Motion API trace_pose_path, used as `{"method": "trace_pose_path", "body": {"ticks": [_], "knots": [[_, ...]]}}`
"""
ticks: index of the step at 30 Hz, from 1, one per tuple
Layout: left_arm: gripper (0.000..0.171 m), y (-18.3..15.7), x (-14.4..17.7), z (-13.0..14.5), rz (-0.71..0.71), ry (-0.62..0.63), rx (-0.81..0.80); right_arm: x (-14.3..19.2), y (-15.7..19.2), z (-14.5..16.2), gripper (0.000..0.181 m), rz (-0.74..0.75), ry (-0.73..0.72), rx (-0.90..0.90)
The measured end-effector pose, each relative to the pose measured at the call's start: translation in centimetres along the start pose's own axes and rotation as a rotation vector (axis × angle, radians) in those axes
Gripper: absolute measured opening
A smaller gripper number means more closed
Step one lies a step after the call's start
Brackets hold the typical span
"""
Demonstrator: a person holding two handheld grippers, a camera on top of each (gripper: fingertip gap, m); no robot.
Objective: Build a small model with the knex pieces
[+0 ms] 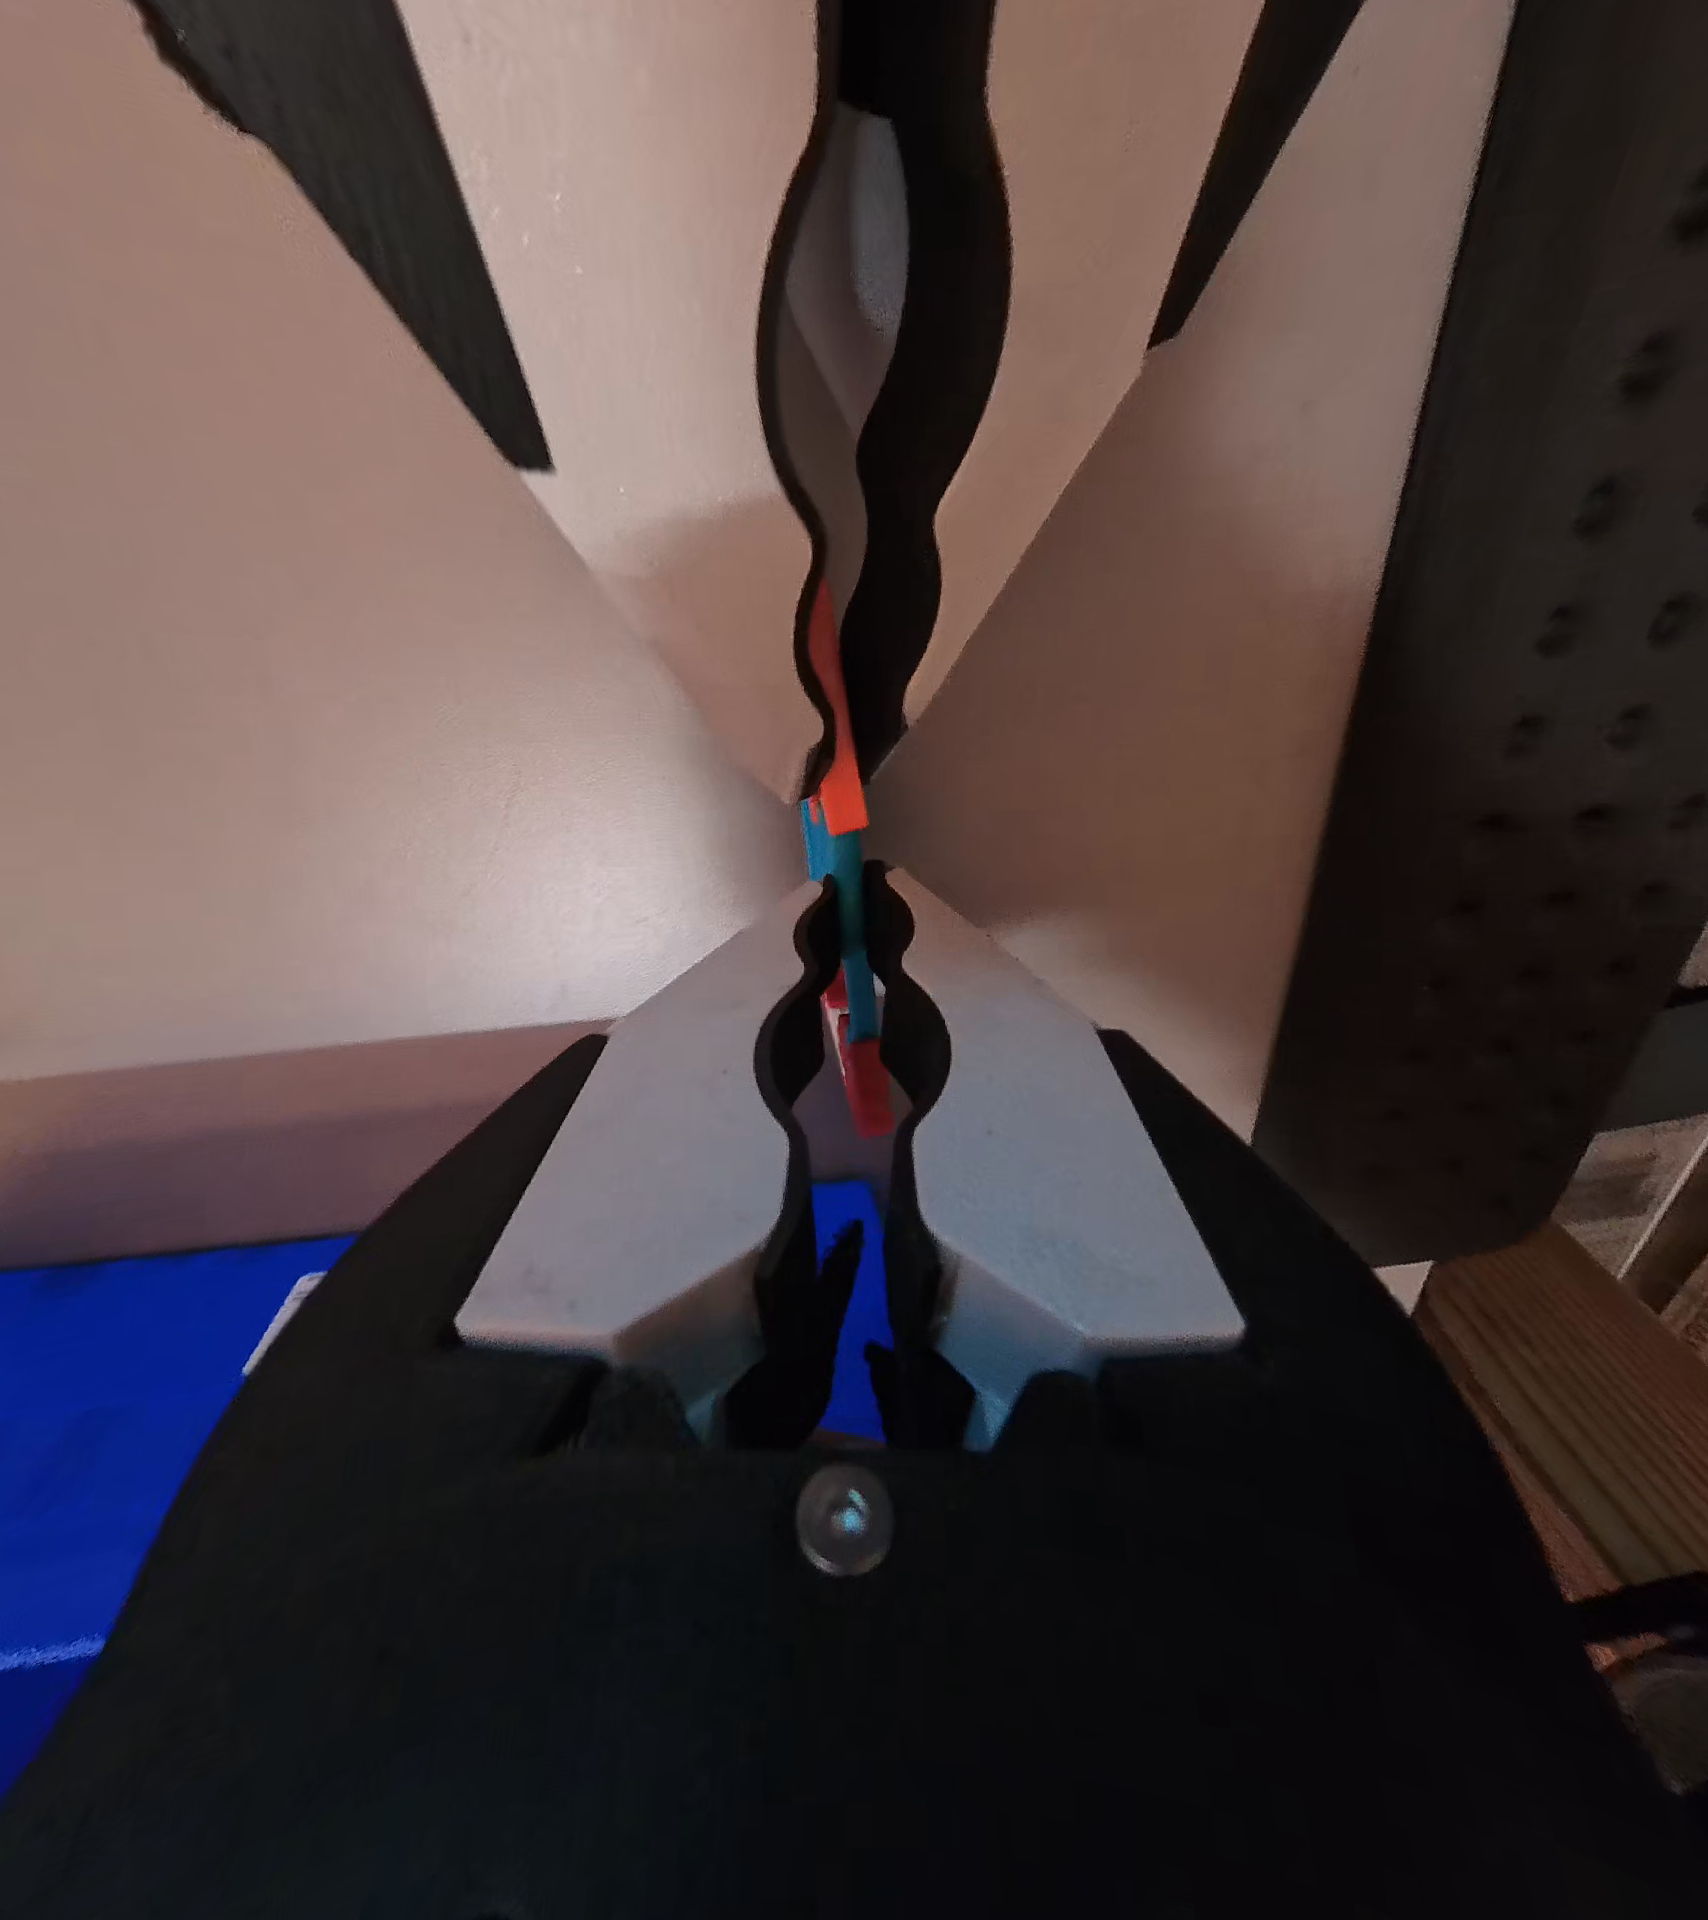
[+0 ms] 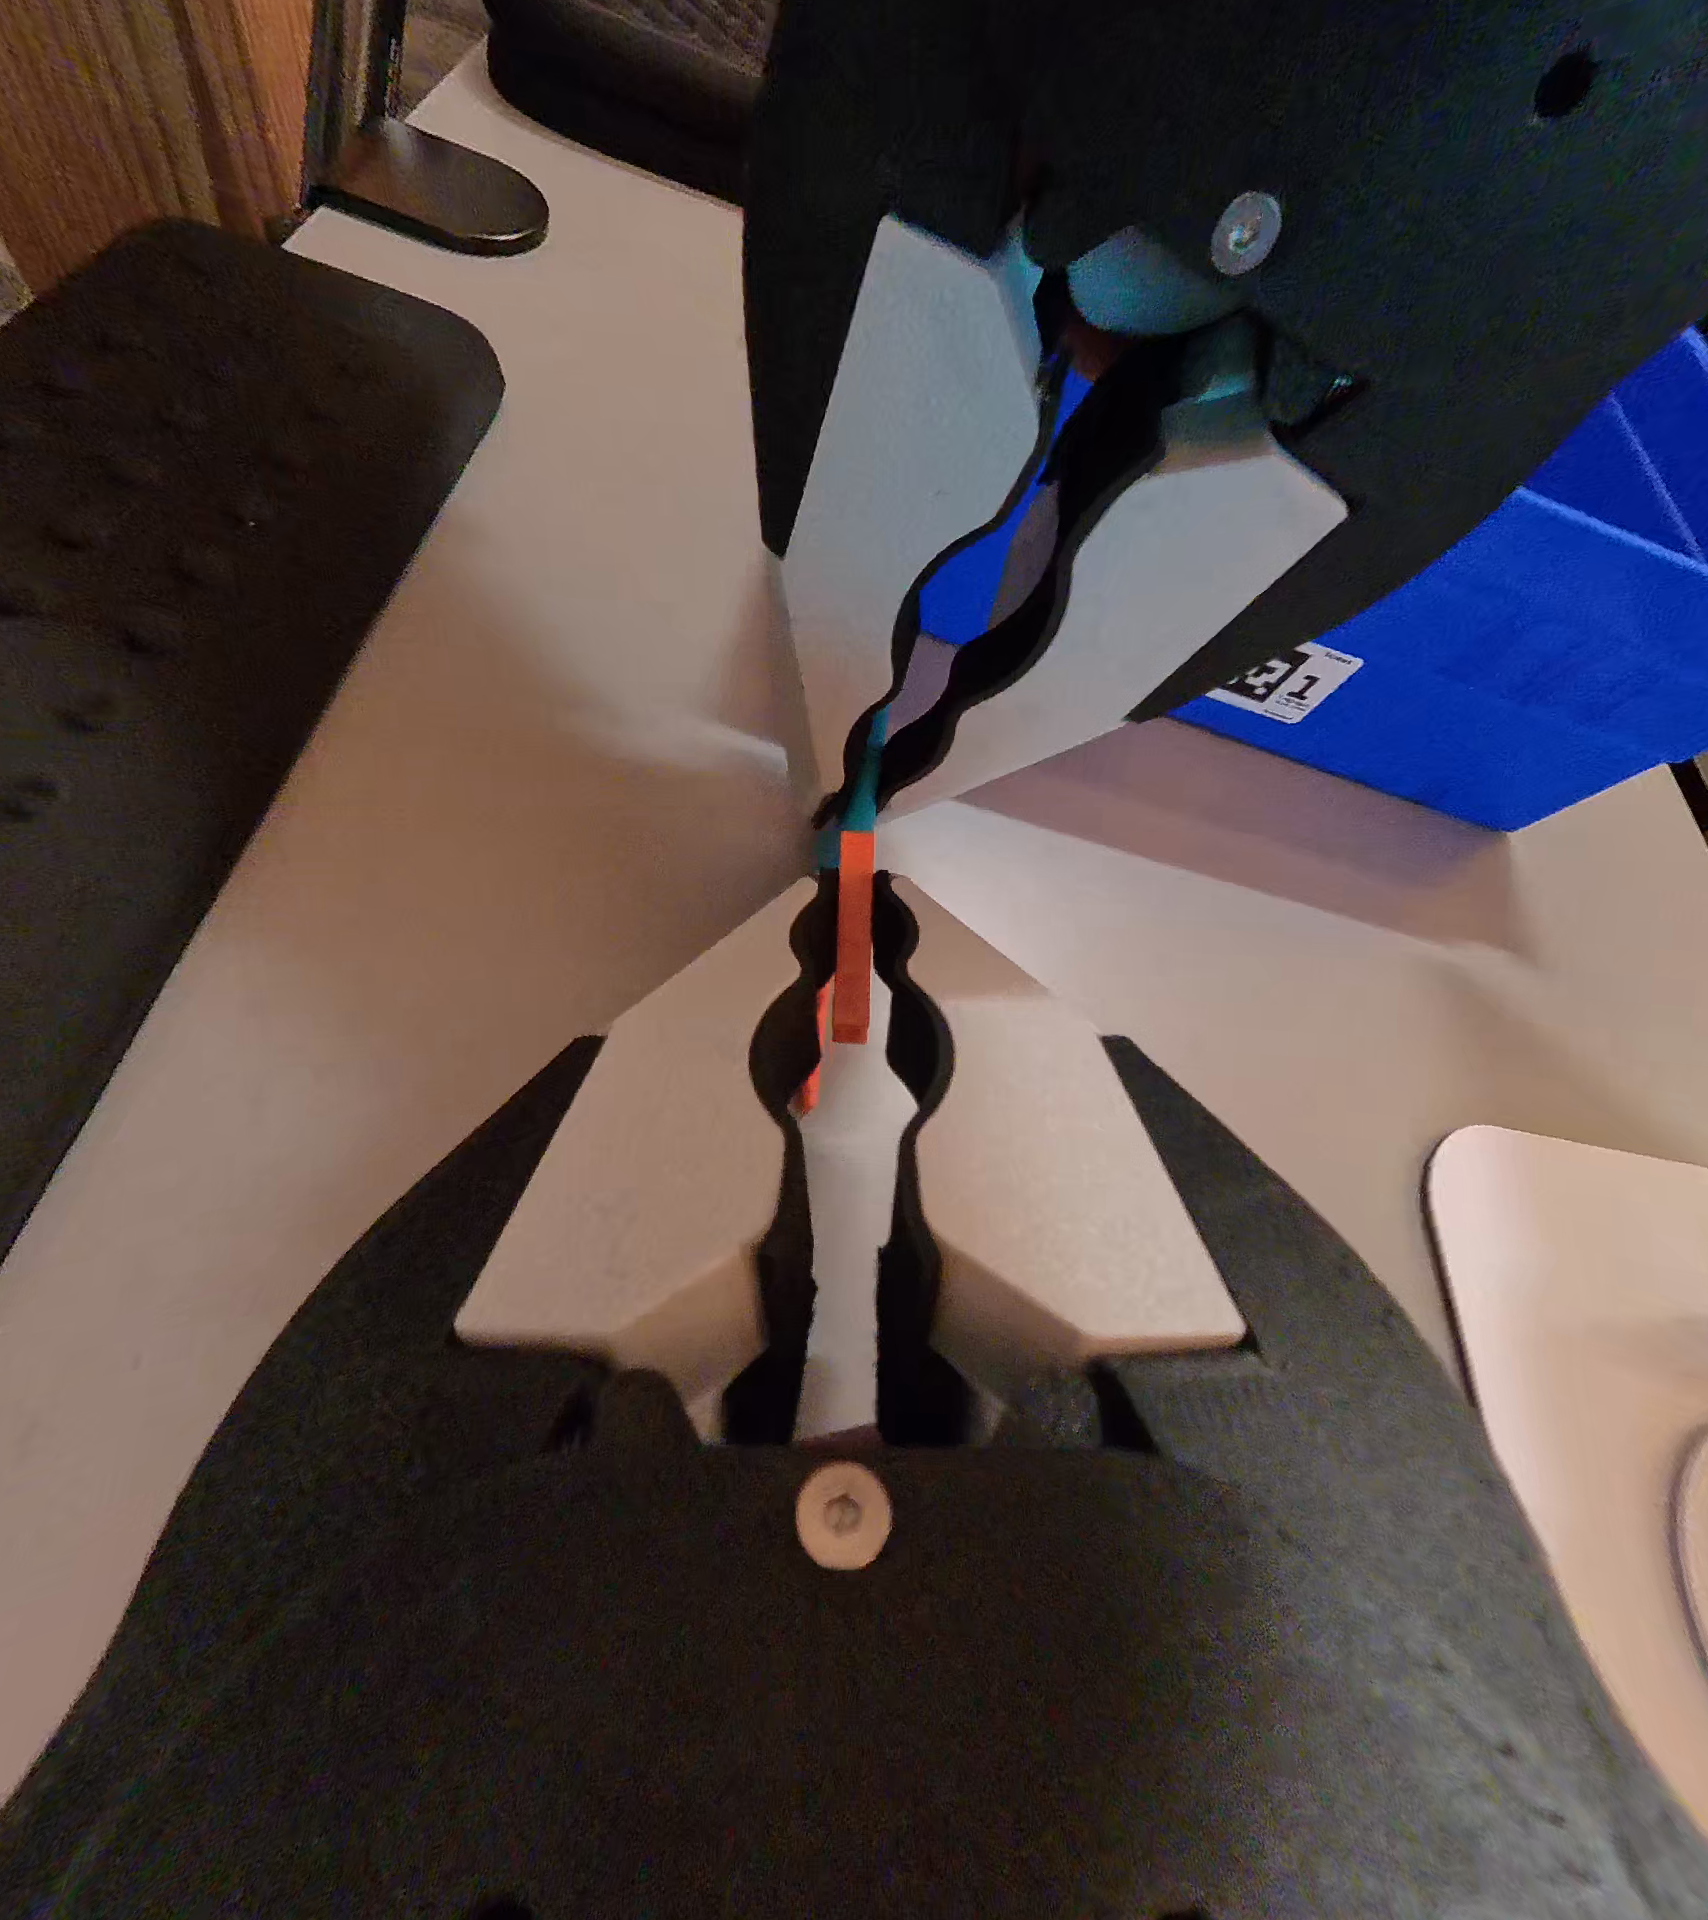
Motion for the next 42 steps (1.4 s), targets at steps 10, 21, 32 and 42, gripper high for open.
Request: {"method": "trace_pose_path", "body": {"ticks": [10, 21, 32, 42], "knots": [[0.001, -0.1, 1.5, -0.4, -0.133, -0.213, 0.054, 3.2, -1.7, -1.2, 0.029, 0.077, 0.0, 0.058], [0.001, -1.1, 5.2, -2.2, -0.123, -0.598, 0.145, 4.1, -1.7, -0.4, 0.012, -0.032, -0.092, -0.116], [0.01, -0.6, 6.2, -2.7, -0.219, -0.793, 0.155, 5.1, -2.2, -0.6, 0.0, -0.142, -0.193, -0.281], [0.054, -0.6, 7.5, -1.9, -0.629, -0.909, 0.13, 5.2, -0.6, 1.3, 0.0, -0.348, -0.098, -0.394]]}}
Point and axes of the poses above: each gripper's, where its closed fingertips meet, x back along the fingers, z out of its underside, y = z × x across the jaws, the point moved 3 cm from there along x, back along the fingers, and after that the axes turned 15 degrees about x, right-handed, at the moved point
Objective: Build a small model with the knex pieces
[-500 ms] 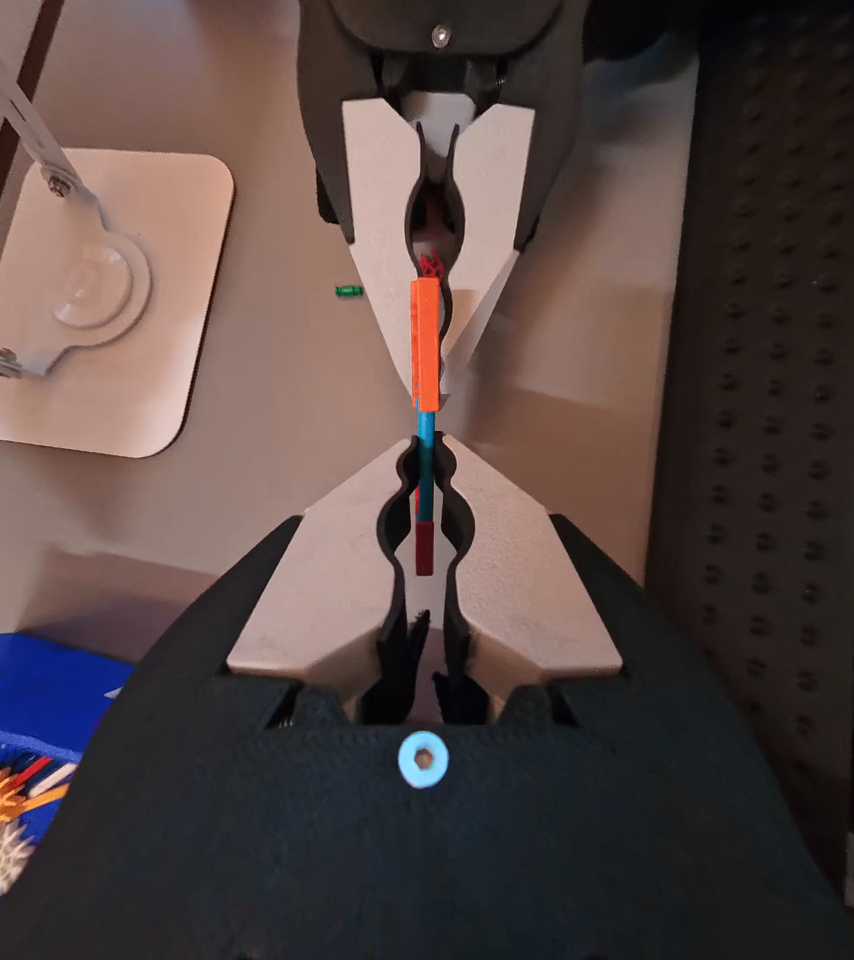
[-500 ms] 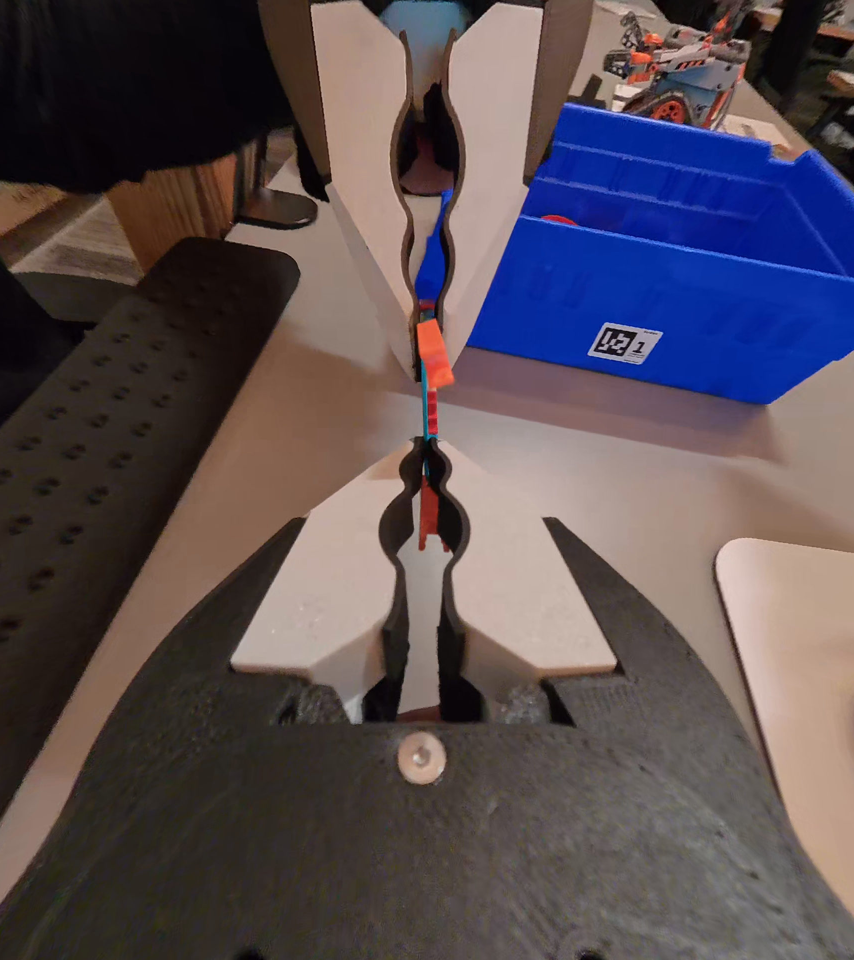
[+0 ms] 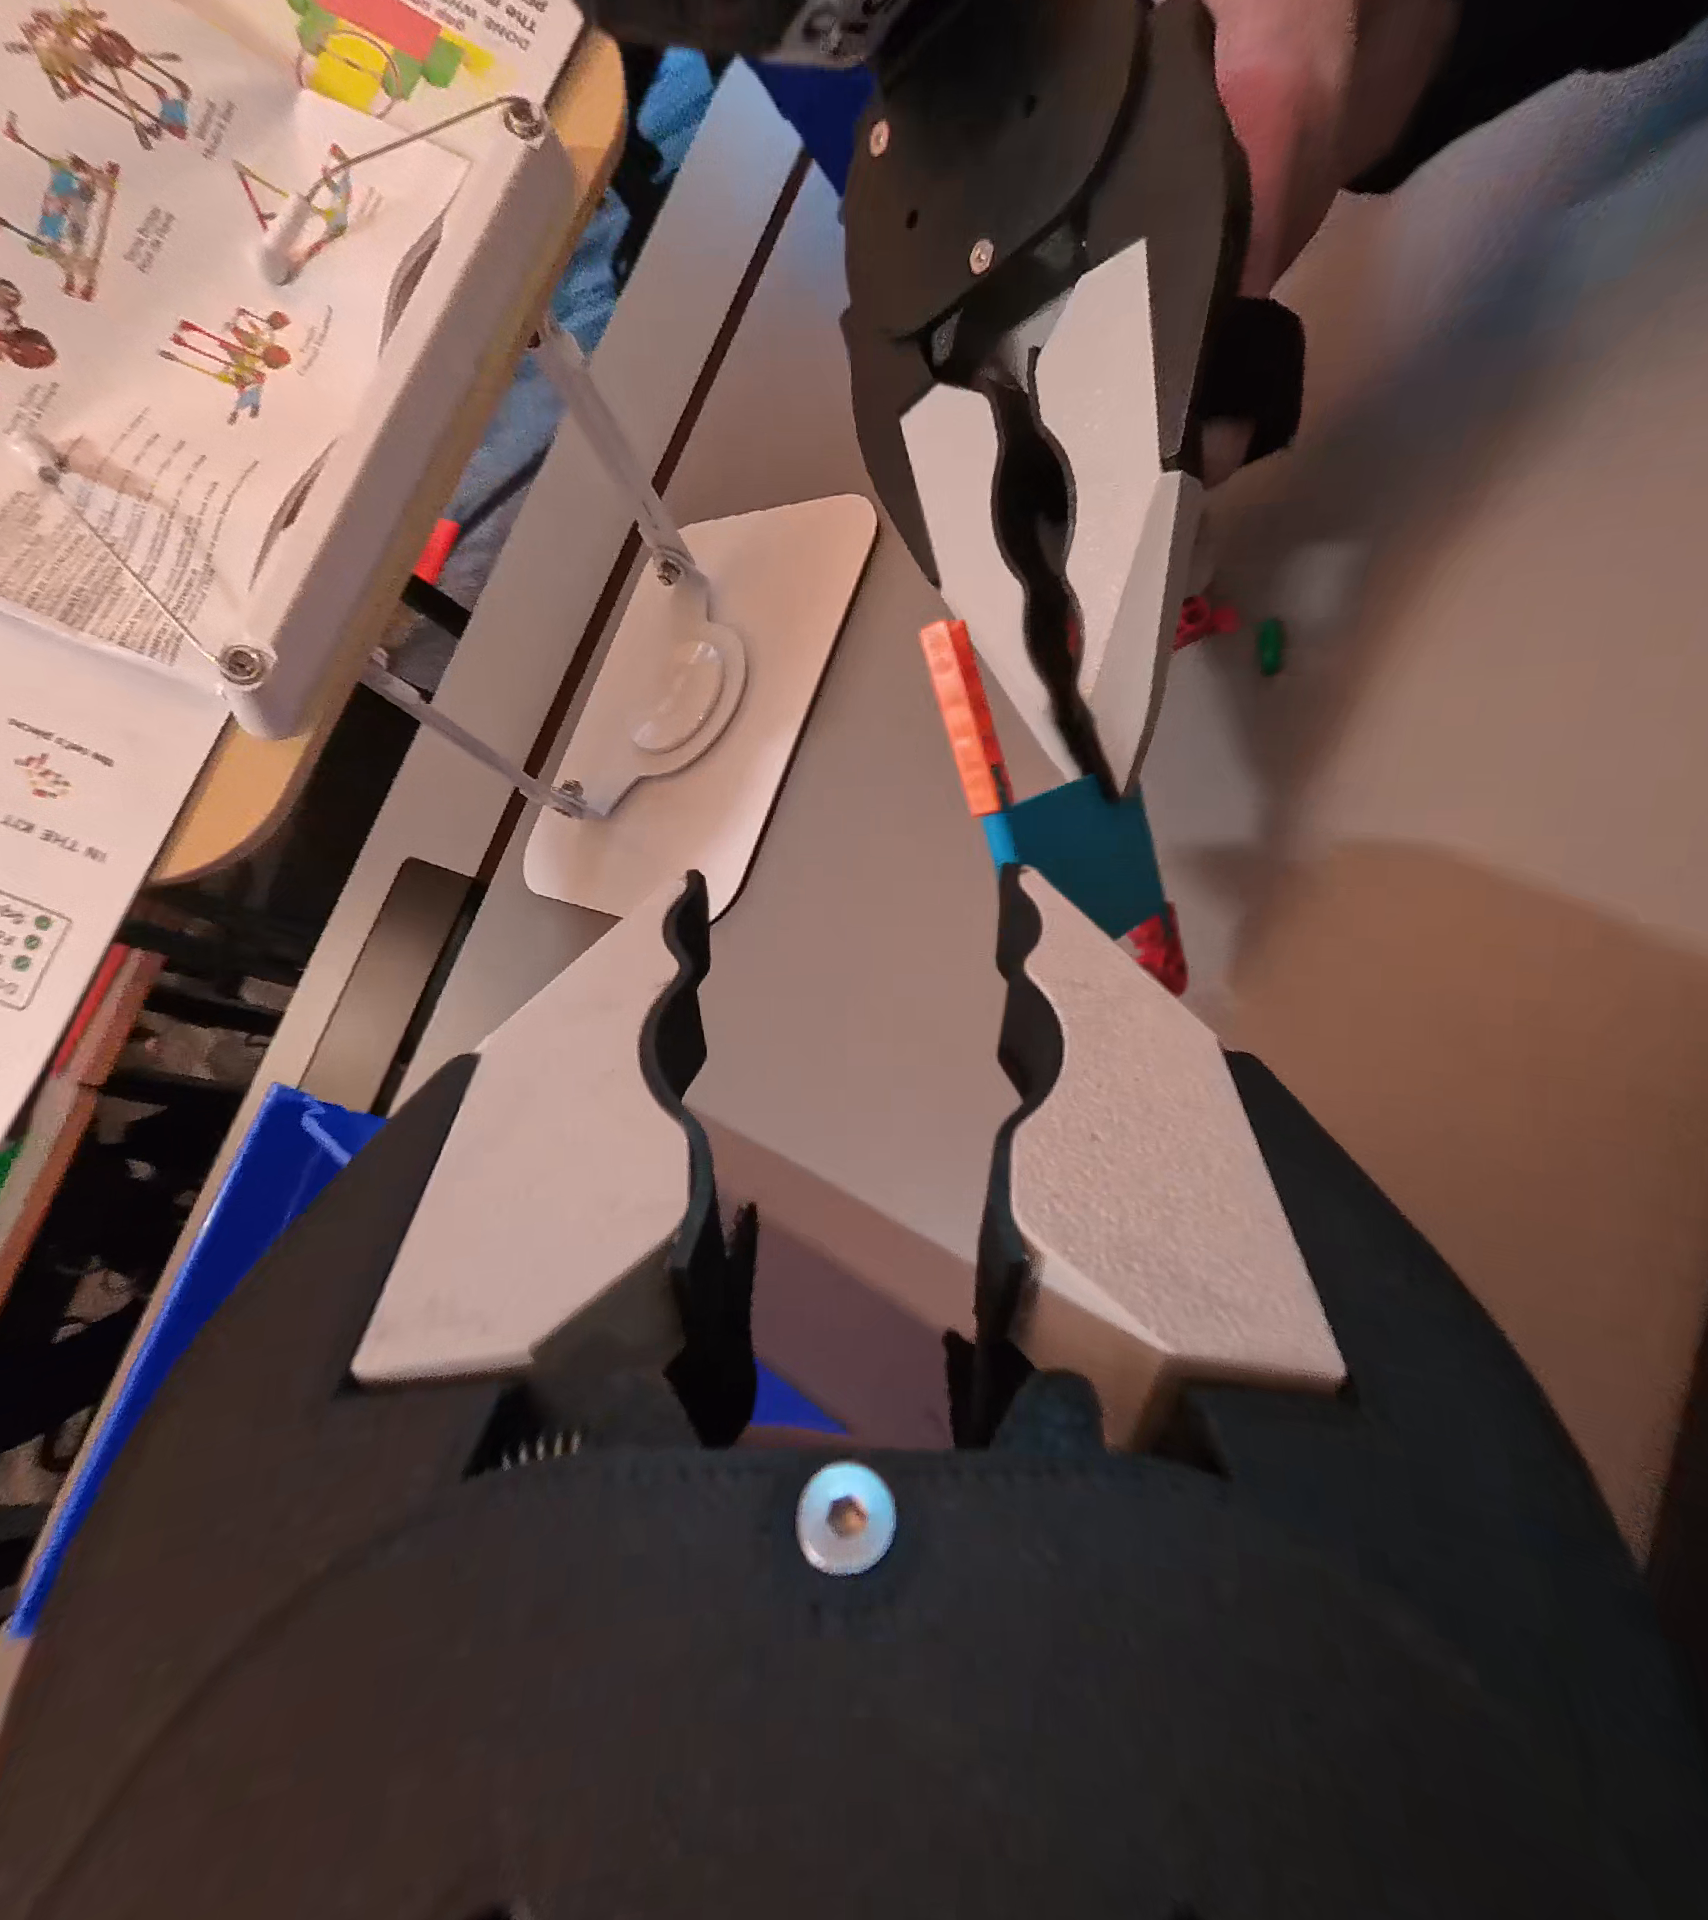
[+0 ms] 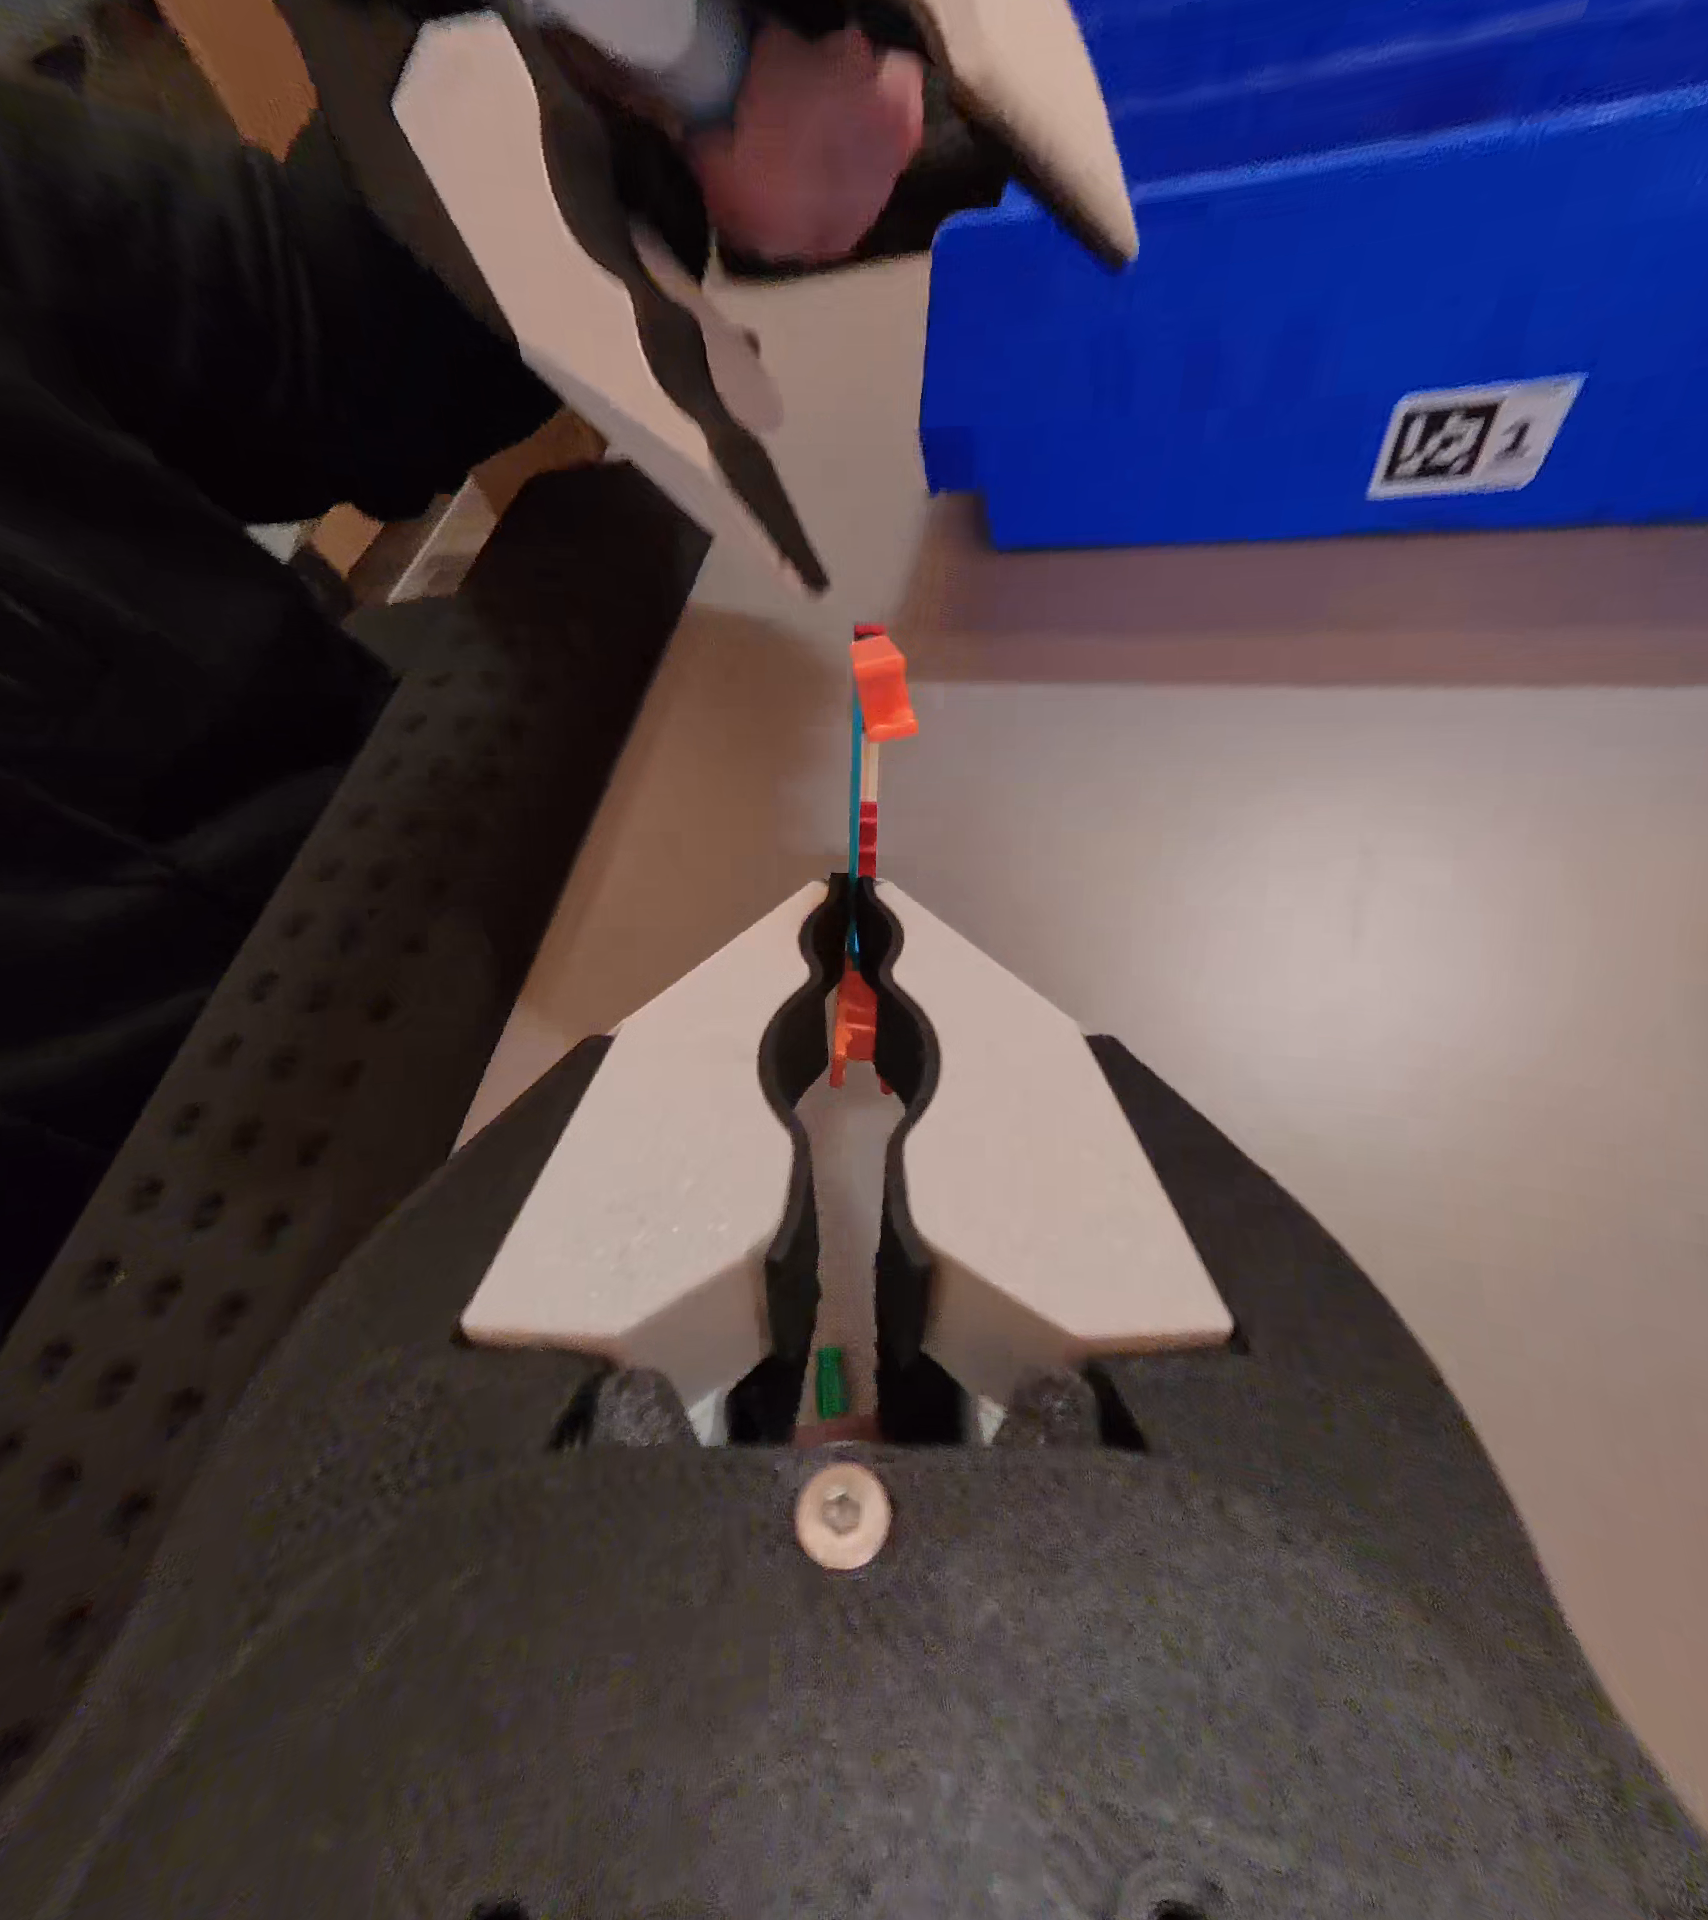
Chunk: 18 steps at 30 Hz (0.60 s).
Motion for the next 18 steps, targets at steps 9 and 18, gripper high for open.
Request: {"method": "trace_pose_path", "body": {"ticks": [9, 18], "knots": [[0.038, 5.0, 6.3, 1.7, -0.229, 0.0, 0.029, -2.0, 2.6, 2.1, 0.0, -0.351, 0.23, -0.121], [0.031, 13.8, 11.6, 7.1, -0.441, 0.285, 0.077, -5.0, 0.5, 3.7, 0.014, -0.344, 0.38, -0.186]]}}
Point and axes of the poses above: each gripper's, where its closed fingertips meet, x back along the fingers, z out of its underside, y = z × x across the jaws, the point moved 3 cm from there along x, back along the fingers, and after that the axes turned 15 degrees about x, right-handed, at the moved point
